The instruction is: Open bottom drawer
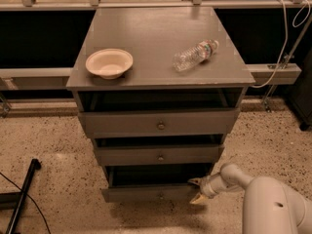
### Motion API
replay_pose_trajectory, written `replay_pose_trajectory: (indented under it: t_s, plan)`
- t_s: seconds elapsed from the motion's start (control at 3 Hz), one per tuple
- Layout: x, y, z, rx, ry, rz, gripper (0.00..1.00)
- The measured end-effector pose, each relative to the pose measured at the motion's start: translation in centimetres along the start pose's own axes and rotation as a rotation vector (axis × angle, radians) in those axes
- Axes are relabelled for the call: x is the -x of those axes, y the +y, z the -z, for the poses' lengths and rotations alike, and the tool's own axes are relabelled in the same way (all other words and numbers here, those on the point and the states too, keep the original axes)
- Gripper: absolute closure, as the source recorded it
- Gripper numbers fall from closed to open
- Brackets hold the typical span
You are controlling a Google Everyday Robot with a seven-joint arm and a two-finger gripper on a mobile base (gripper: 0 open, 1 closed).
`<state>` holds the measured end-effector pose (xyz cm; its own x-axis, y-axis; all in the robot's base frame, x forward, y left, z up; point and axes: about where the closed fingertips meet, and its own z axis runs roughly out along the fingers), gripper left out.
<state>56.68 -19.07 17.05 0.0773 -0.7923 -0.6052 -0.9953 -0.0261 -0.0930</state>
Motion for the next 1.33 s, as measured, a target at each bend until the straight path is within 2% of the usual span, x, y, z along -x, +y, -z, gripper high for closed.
replay_pose_trajectory:
  t_s: [0.67, 1.0, 1.33]
  plan:
    - [1.9, 2.4, 4.7, -0.029, -0.002, 0.064, 0.71]
    - [2.1, 3.3, 5.3, -0.018, -0.016, 0.076, 0.78]
    - [2.3, 3.3, 5.3, -0.026, -0.033, 0.086, 0.58]
